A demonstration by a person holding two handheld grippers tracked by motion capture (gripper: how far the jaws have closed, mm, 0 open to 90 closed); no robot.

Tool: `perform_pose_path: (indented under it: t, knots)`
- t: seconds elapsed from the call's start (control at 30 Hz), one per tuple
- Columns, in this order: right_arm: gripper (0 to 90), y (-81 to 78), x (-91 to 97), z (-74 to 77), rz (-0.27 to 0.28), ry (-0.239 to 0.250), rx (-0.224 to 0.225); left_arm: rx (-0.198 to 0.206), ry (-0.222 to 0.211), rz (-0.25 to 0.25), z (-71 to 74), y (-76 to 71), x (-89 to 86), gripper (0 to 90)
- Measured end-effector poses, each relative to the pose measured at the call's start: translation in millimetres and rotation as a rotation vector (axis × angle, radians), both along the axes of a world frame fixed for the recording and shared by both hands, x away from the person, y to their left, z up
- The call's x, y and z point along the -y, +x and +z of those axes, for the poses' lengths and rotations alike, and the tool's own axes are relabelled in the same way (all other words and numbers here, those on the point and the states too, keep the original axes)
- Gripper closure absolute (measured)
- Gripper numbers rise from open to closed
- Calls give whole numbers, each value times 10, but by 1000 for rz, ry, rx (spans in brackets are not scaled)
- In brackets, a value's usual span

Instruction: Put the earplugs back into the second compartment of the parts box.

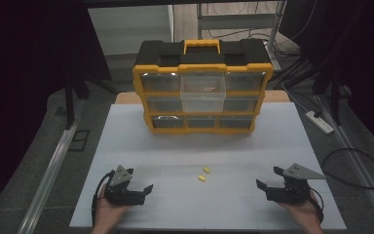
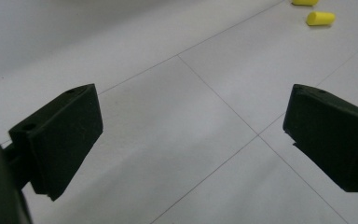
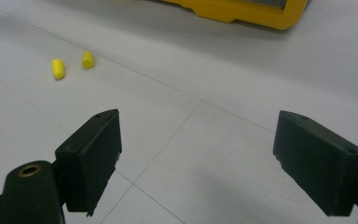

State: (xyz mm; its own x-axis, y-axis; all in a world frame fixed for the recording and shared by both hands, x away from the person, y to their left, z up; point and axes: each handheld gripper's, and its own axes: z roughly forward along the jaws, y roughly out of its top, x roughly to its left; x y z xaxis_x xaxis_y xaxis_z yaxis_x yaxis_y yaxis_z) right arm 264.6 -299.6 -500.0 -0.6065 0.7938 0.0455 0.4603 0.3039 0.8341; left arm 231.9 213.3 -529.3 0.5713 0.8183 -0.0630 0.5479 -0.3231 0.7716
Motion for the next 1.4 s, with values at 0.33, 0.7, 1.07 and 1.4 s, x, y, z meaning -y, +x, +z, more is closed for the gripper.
perform_pose_path:
  t: [0.33, 0.7, 1.07, 1.4]
  knots:
    - [169, 14, -3, -4, -2, 1, -7, 3, -5, -5, -11, -16, -8, 52]
    - [174, 29, -12, -10, 7, 3, -16, 2, 6, -9, -19, -12, -3, 54]
    - [185, 65, -84, 42, 24, 13, -24, 5, 9, -17, -21, -13, 6, 56]
    - [193, 129, -233, 129, 56, 36, -32, 3, 10, -17, -29, -3, 20, 58]
